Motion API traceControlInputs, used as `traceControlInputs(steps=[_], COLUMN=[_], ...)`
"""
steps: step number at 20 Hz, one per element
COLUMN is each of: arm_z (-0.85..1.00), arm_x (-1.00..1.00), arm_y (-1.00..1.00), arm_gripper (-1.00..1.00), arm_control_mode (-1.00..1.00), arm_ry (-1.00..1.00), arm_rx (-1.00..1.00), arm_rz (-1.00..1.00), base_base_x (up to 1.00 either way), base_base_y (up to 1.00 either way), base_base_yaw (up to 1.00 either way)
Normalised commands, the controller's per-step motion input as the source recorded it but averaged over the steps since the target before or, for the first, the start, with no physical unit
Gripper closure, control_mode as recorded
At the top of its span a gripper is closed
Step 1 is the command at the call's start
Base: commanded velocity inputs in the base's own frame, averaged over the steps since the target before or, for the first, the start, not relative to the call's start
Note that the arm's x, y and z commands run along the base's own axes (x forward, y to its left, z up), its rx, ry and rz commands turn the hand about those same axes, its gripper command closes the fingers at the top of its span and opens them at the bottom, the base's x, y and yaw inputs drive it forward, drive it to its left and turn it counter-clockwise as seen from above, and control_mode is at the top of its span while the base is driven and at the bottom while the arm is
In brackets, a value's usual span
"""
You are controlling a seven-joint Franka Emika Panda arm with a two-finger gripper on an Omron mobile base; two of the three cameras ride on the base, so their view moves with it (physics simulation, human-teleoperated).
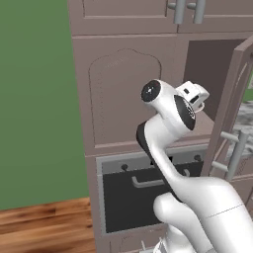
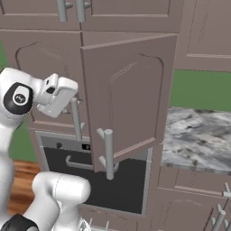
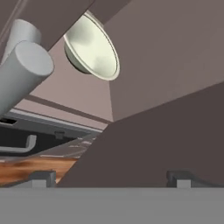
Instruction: Move the bowls from the cabinet to the plates on the dining table.
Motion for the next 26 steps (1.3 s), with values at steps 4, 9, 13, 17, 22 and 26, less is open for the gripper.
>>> traceControlInputs(steps=[4,9,13,17,22,26], arm_z=[0.00,0.00,0.00,0.00,0.00,0.00], arm_x=[0.31,0.16,0.00,0.00,0.00,-0.11], arm_y=[-0.28,-0.28,-0.24,-0.22,-0.23,-0.22], arm_gripper=[-1.00,-1.00,-1.00,-1.00,-1.00,-1.00], arm_control_mode=[-1.00,-1.00,-1.00,-1.00,-1.00,-1.00], arm_ry=[0.01,0.00,0.00,0.00,0.00,0.00], arm_rx=[-0.11,-0.08,-0.04,0.00,0.00,0.00], arm_rz=[0.01,0.01,0.00,0.00,0.00,0.00], base_base_x=[0.00,0.00,0.00,0.00,0.00,0.00], base_base_y=[0.00,0.00,0.00,0.00,0.00,0.00], base_base_yaw=[0.00,0.00,0.00,0.00,0.00,0.00])
